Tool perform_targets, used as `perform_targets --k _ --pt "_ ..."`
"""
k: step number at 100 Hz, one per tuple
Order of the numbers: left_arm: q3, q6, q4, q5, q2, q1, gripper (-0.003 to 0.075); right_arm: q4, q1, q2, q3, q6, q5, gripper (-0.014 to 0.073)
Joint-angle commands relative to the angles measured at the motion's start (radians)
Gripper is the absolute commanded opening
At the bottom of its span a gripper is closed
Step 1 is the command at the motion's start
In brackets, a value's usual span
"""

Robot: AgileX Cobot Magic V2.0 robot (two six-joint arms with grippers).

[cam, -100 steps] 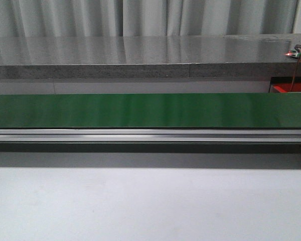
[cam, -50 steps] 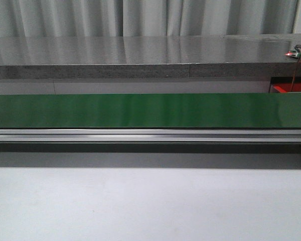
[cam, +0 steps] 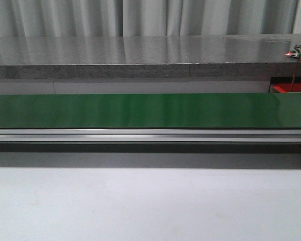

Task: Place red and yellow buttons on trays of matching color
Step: 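Lower the red button onto the belt's near end, open left gripper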

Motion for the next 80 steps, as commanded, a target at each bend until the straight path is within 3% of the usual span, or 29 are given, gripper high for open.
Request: perform_targets --k 1,57,80 --pt "-0.057 -0.002 0.0 -0.048 0.024 0.018 0.0639 0.017 0.001 -0.02 -0.028 -0.007 -0.051 -0.0073" --pt "-0.446 -0.002 -0.031 0.072 0.416 0.028 0.0639 0.017 0.001 -0.02 -0.028 -0.007 -0.051 -0.0073" --pt "-0.531 -0.002 -0.064 0.106 0.508 0.028 0.0639 0.017 0.001 -0.02 -0.028 -0.007 -0.051 -0.0073"
